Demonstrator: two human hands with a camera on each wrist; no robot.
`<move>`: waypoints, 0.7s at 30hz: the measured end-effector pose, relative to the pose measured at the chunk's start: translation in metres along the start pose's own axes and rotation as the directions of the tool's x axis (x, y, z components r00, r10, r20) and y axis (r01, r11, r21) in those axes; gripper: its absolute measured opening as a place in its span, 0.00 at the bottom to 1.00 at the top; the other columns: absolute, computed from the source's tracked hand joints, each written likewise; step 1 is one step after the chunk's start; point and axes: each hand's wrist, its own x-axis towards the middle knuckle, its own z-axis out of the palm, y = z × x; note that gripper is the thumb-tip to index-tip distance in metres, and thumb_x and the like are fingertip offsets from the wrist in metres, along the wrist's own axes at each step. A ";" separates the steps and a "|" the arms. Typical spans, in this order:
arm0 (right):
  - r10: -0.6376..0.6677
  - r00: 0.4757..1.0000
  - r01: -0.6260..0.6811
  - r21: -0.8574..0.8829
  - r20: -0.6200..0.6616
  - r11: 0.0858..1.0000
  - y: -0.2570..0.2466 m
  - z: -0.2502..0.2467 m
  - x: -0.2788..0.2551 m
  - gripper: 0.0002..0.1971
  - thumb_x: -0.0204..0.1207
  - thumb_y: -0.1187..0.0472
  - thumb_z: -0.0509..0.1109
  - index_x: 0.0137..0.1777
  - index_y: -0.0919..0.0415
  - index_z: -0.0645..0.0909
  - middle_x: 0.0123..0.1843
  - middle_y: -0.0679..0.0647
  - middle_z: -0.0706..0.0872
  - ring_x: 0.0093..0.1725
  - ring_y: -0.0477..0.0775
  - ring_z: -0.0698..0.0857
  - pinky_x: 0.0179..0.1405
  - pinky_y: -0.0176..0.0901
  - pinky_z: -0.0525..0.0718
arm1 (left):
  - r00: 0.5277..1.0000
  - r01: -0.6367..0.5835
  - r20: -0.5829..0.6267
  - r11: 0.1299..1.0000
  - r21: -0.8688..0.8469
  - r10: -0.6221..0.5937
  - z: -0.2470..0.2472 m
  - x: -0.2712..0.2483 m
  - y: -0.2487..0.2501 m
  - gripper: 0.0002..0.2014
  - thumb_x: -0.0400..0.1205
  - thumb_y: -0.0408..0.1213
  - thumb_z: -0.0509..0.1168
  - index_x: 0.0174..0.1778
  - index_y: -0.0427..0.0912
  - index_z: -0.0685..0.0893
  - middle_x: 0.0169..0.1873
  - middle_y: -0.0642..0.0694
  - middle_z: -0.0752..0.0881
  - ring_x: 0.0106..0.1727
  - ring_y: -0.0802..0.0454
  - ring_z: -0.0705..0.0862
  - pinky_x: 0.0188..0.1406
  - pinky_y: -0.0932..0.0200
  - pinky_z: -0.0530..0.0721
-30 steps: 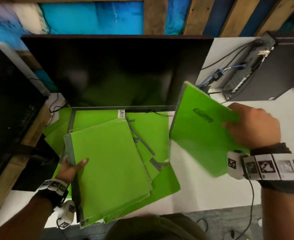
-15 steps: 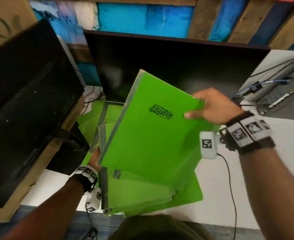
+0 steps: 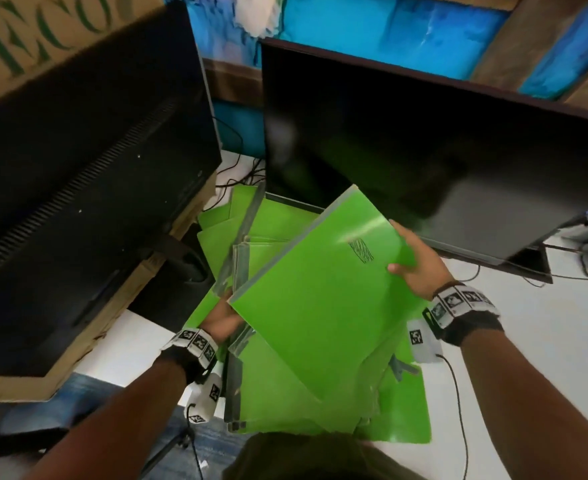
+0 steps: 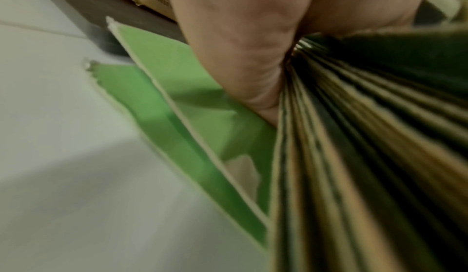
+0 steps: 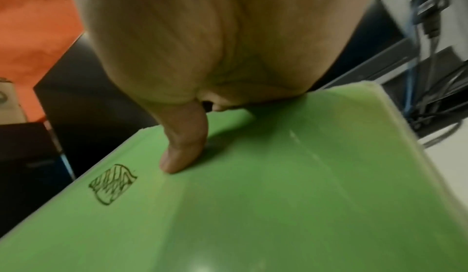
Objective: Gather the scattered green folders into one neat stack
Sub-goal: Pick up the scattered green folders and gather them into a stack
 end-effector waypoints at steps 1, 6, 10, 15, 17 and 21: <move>-0.016 0.999 0.015 0.019 0.037 1.000 0.007 -0.004 -0.002 0.45 0.71 0.70 0.75 0.80 0.36 0.59 0.73 0.38 0.70 0.73 0.44 0.69 0.76 0.49 0.65 | 0.999 -0.032 0.006 0.999 0.011 0.032 -0.001 0.000 -0.002 0.22 0.71 0.15 0.69 0.60 0.35 0.81 0.48 0.40 0.86 0.55 0.41 0.88 0.48 0.54 0.88; 0.101 0.973 -0.075 -0.130 0.208 0.989 0.047 -0.008 -0.014 0.46 0.72 0.65 0.75 0.78 0.30 0.53 0.80 0.46 0.67 0.80 0.53 0.66 0.80 0.54 0.60 | 0.996 0.067 0.059 0.997 -0.044 -0.064 0.000 -0.005 0.003 0.36 0.66 0.43 0.80 0.66 0.45 0.69 0.46 0.49 0.80 0.51 0.48 0.80 0.58 0.50 0.80; 0.217 0.960 -0.174 -0.231 0.175 0.957 0.057 0.016 -0.008 0.44 0.73 0.59 0.75 0.78 0.29 0.52 0.84 0.51 0.60 0.83 0.56 0.57 0.80 0.56 0.55 | 0.996 0.069 0.065 0.988 -0.139 -0.060 -0.001 -0.007 0.002 0.55 0.51 0.65 0.80 0.72 0.49 0.67 0.54 0.49 0.82 0.58 0.49 0.81 0.67 0.45 0.76; 0.242 0.960 -0.199 -0.266 0.143 0.943 0.040 0.047 0.006 0.40 0.73 0.61 0.75 0.80 0.37 0.59 0.82 0.54 0.63 0.82 0.59 0.61 0.78 0.55 0.60 | 0.997 0.036 0.072 0.993 -0.111 -0.028 0.002 -0.005 0.002 0.60 0.41 0.71 0.78 0.69 0.51 0.68 0.54 0.49 0.82 0.61 0.46 0.81 0.67 0.46 0.76; 0.234 0.967 -0.186 -0.354 0.097 0.916 0.034 0.054 0.009 0.39 0.73 0.57 0.74 0.80 0.37 0.58 0.82 0.55 0.65 0.81 0.61 0.63 0.78 0.57 0.61 | 0.996 0.049 0.076 0.989 -0.142 -0.039 0.003 -0.008 0.004 0.57 0.43 0.70 0.78 0.68 0.52 0.69 0.54 0.49 0.82 0.61 0.45 0.80 0.66 0.48 0.75; 0.059 0.993 -0.015 -0.371 0.106 0.929 0.019 0.060 0.014 0.37 0.77 0.52 0.68 0.79 0.29 0.52 0.79 0.50 0.67 0.80 0.59 0.62 0.78 0.62 0.55 | 0.995 0.074 0.086 0.974 -0.214 -0.056 0.003 -0.012 0.010 0.52 0.45 0.70 0.77 0.64 0.54 0.72 0.56 0.49 0.84 0.60 0.46 0.82 0.61 0.51 0.78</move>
